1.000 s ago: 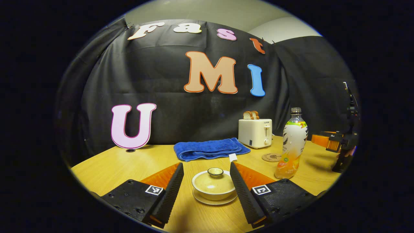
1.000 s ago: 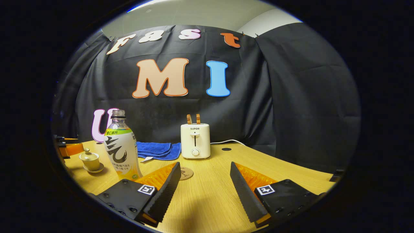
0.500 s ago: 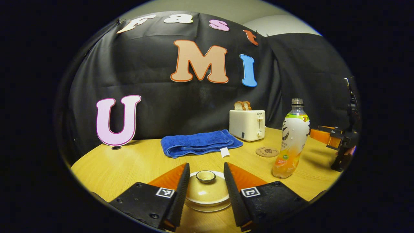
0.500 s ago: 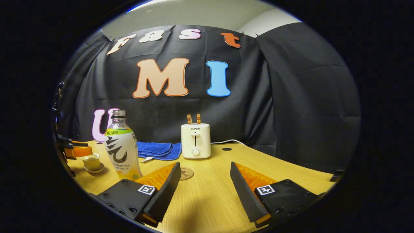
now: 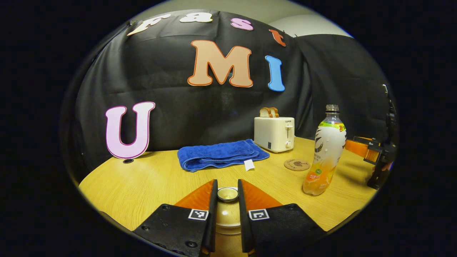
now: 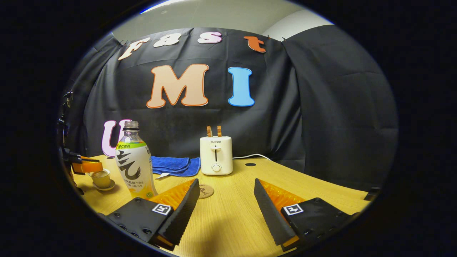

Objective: Open the teacup lid with one hand, grasp the water bottle and pour water into the teacup with the other hand; after pouring, place the water bottle on the coaster and then close the teacup lid.

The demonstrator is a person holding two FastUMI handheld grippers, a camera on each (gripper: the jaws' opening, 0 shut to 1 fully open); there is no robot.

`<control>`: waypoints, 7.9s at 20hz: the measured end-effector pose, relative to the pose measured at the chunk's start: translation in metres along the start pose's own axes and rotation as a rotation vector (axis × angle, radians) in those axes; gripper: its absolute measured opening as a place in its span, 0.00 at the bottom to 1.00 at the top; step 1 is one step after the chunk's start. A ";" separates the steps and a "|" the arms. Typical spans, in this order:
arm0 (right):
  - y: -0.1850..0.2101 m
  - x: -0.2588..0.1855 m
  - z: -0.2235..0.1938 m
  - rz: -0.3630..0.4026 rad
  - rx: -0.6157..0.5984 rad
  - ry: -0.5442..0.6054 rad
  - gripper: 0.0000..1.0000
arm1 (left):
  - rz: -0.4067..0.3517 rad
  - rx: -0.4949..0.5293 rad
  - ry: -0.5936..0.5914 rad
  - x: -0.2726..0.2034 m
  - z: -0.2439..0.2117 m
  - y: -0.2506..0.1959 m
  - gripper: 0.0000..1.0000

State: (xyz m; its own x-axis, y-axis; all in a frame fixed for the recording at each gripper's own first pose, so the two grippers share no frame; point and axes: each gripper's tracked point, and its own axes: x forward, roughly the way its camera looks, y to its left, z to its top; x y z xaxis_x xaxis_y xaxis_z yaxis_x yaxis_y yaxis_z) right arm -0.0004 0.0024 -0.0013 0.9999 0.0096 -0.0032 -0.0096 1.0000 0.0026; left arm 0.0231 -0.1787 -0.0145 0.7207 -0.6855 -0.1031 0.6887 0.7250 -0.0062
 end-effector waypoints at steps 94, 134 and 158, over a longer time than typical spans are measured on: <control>0.252 0.037 0.013 0.168 -1.983 -0.557 0.63 | 0.491 -0.026 -0.107 -0.104 0.004 0.126 0.26; 0.113 0.149 -0.037 0.337 -0.040 0.255 0.66 | 0.487 -0.024 -0.109 -0.103 0.004 0.127 0.26; 0.095 0.101 -0.036 0.355 -0.015 0.183 0.95 | 0.435 -0.024 -0.109 -0.087 0.005 0.116 0.27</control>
State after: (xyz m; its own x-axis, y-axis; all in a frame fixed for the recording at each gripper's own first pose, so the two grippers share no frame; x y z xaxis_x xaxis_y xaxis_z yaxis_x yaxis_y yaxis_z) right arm 0.0995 0.0981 -0.0375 0.9174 0.3537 -0.1826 -0.3560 0.9342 0.0210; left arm 0.0406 -0.0349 -0.0017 0.9479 -0.3184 0.0046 0.3184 0.9479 -0.0088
